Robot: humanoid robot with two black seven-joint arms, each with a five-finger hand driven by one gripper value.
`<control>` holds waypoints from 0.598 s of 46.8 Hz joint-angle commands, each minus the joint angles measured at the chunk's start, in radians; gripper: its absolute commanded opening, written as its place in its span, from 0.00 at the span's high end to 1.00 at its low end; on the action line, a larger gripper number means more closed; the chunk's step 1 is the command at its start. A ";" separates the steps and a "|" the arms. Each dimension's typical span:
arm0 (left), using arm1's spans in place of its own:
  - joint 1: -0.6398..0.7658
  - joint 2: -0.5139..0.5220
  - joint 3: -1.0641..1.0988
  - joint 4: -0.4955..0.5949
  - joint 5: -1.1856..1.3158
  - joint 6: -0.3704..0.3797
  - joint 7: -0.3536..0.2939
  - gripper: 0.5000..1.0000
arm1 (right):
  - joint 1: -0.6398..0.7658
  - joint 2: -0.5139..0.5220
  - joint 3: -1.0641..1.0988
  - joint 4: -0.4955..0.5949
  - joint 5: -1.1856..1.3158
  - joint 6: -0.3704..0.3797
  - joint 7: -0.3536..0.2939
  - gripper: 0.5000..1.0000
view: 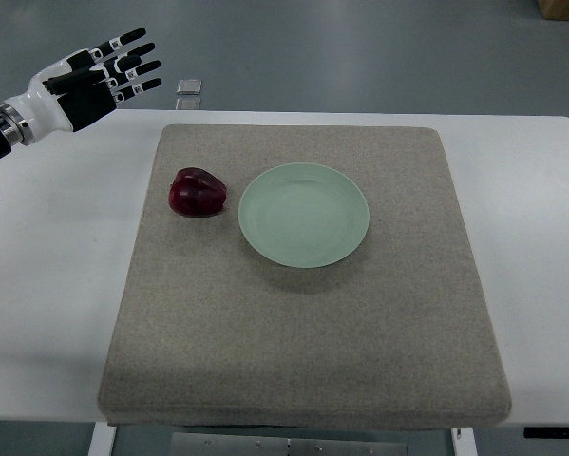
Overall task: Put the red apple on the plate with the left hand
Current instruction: 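Move the left hand forward toward the dark red apple, fingers opening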
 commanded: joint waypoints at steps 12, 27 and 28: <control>-0.004 0.008 -0.003 0.008 -0.003 0.000 -0.001 0.01 | 0.000 0.000 0.001 0.000 0.000 0.000 -0.001 0.14; -0.014 0.020 -0.017 0.020 0.002 -0.003 -0.008 0.01 | 0.000 0.000 0.000 0.000 0.000 0.000 0.001 0.14; -0.014 0.020 -0.016 0.019 0.003 -0.003 -0.008 0.01 | 0.000 0.000 0.000 0.000 0.000 0.000 0.001 0.14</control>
